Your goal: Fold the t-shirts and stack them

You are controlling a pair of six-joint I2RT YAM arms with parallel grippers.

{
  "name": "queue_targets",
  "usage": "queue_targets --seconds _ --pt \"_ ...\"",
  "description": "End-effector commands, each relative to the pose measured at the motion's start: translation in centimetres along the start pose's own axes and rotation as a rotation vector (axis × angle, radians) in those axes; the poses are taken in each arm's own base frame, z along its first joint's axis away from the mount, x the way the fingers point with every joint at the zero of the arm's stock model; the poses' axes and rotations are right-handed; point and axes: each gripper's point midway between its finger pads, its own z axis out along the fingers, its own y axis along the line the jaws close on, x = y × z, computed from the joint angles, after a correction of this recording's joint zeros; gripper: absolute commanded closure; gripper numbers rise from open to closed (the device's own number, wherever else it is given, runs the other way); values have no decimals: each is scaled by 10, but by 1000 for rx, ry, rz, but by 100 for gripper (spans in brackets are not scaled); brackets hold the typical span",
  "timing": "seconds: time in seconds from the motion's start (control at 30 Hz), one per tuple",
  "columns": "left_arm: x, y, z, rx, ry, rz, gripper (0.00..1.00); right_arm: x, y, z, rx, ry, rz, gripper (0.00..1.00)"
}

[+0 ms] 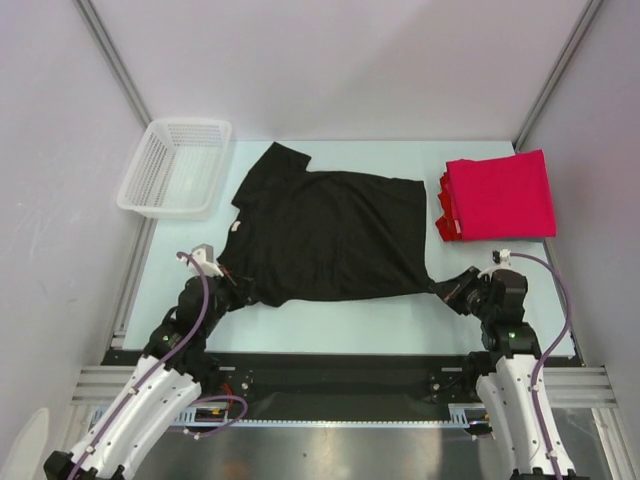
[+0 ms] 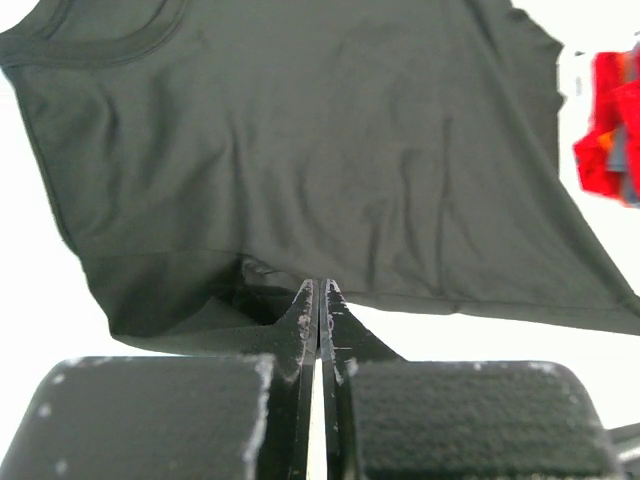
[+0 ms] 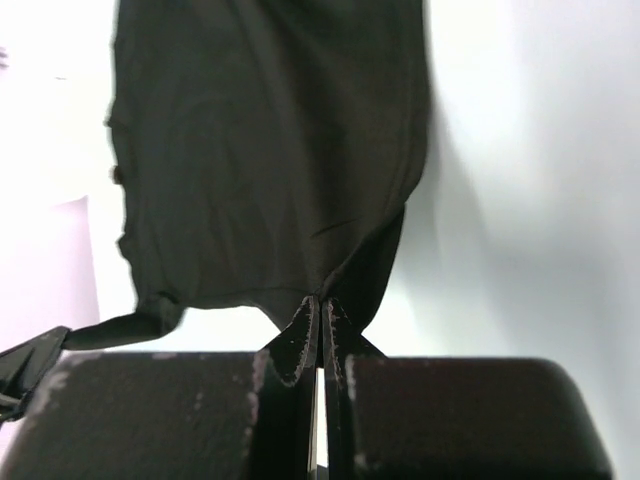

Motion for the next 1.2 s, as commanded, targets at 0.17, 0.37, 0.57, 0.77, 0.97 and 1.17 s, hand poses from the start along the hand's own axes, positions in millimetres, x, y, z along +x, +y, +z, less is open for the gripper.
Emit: queue_targets --seconds 0.17,0.37,0.57,0.77,0.97,1.17 --pt "-64 -10 -11 -82 -175 57 99 13 -32 23 160 83 -23 100" --pt "-106 -15 -24 -129 -308 88 98 21 -31 40 180 111 -62 100" --pt "-114 -18 -14 -160 -309 120 97 10 -19 51 188 88 -106 100" --pt "-134 -32 -6 -147 -360 137 96 -23 -5 59 230 38 -160 100" --pt "-144 -46 14 -150 -346 198 95 -53 17 68 214 -1 -189 99" --pt "-154 -51 41 -218 -316 275 96 -74 24 87 221 -4 -181 99"
